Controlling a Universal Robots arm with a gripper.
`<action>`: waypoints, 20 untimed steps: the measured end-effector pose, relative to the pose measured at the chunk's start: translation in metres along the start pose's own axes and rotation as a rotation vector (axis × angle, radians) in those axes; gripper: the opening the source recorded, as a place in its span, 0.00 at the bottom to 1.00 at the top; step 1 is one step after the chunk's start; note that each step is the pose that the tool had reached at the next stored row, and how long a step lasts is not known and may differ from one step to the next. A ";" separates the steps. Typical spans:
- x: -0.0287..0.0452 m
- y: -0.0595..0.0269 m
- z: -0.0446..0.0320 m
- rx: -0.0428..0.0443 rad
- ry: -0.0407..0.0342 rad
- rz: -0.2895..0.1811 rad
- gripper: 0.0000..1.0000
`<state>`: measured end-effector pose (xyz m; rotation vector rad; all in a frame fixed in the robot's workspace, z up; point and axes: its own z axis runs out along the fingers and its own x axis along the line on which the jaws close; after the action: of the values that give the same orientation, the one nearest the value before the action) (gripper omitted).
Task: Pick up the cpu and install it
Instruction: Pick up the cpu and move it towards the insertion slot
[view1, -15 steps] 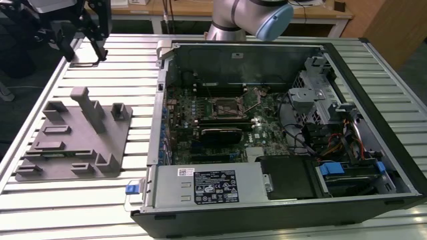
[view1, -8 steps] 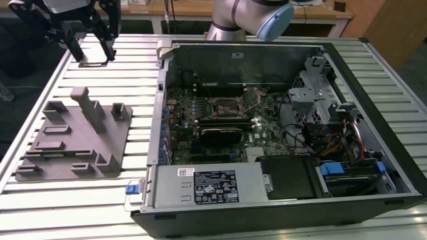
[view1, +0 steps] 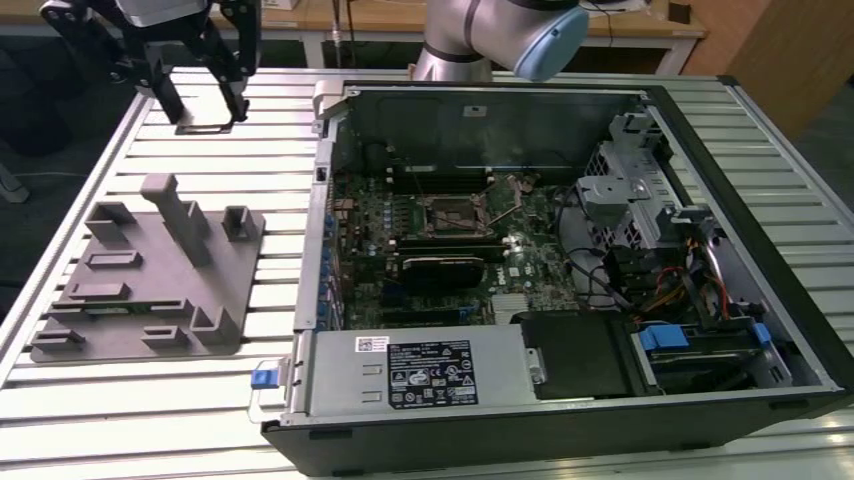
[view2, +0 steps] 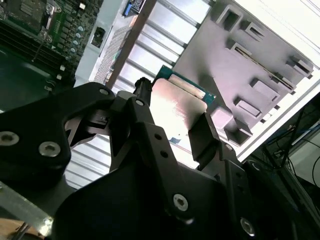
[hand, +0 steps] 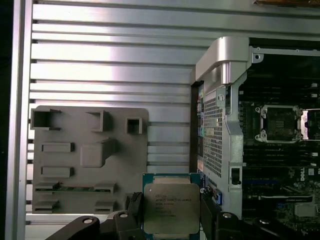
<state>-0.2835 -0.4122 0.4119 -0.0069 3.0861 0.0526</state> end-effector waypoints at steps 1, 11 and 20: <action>-0.0018 0.0000 0.0002 -0.0001 -0.0001 0.000 0.55; -0.0240 0.0000 0.0014 -0.0001 0.0000 0.000 0.55; -0.0476 0.0001 0.0041 -0.0001 0.0004 0.000 0.55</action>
<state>-0.2358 -0.4118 0.4104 -0.0069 3.0864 0.0527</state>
